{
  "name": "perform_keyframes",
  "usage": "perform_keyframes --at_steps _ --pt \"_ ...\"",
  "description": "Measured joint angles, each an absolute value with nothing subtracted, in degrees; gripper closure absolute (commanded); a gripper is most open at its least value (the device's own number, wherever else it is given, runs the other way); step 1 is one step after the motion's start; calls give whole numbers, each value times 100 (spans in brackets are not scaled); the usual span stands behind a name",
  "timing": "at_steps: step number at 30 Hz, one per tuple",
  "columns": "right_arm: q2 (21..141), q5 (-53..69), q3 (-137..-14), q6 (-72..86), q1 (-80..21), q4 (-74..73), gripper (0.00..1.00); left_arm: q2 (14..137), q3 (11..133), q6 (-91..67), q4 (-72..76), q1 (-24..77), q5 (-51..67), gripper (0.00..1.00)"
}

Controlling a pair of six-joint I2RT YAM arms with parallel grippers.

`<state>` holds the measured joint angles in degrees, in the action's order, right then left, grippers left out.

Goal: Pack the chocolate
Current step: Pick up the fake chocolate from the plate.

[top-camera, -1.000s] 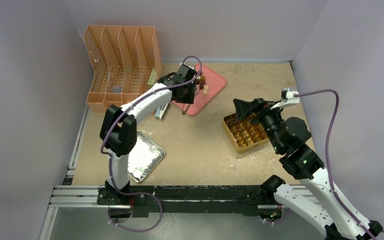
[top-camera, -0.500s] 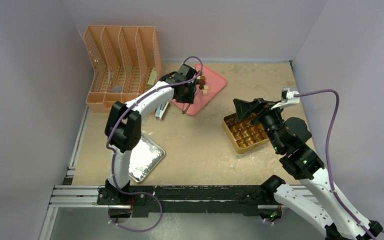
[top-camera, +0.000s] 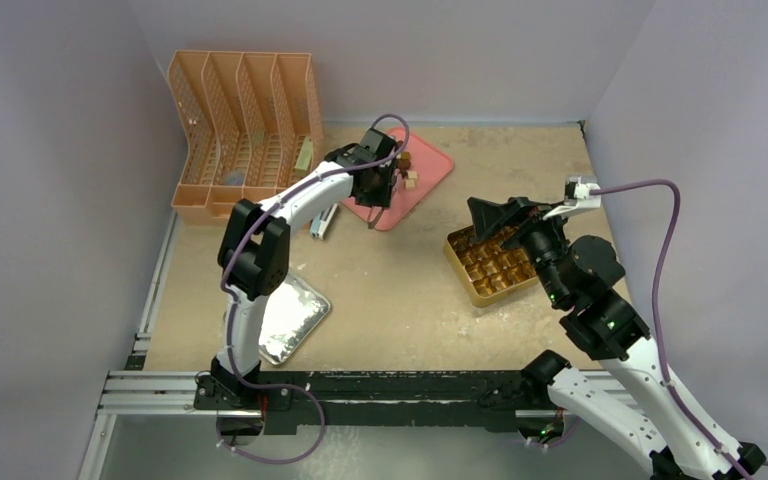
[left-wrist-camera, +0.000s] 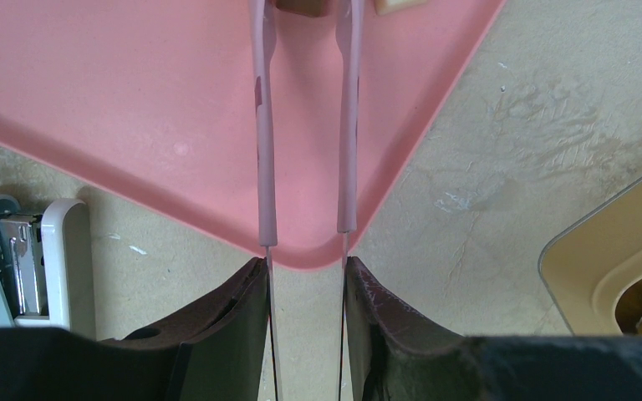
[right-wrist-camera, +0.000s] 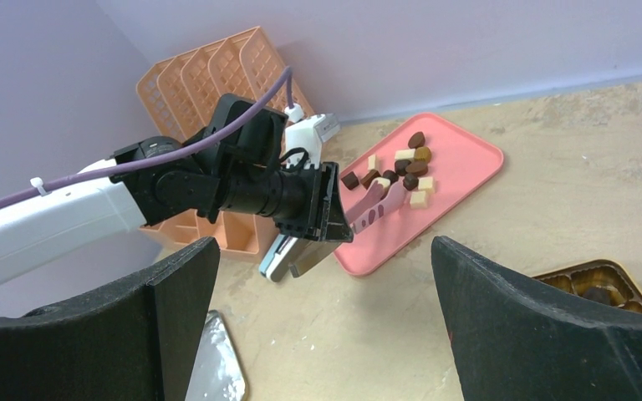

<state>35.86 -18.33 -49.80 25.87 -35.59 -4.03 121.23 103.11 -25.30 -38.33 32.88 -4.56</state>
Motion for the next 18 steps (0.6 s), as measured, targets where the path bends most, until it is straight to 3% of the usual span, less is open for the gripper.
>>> perform_keyframes --at_steps 18 --pt "3588 -1831 -4978 2585 -3559 -401 1 12204 10381 -2530 -3835 3288 -454 75"
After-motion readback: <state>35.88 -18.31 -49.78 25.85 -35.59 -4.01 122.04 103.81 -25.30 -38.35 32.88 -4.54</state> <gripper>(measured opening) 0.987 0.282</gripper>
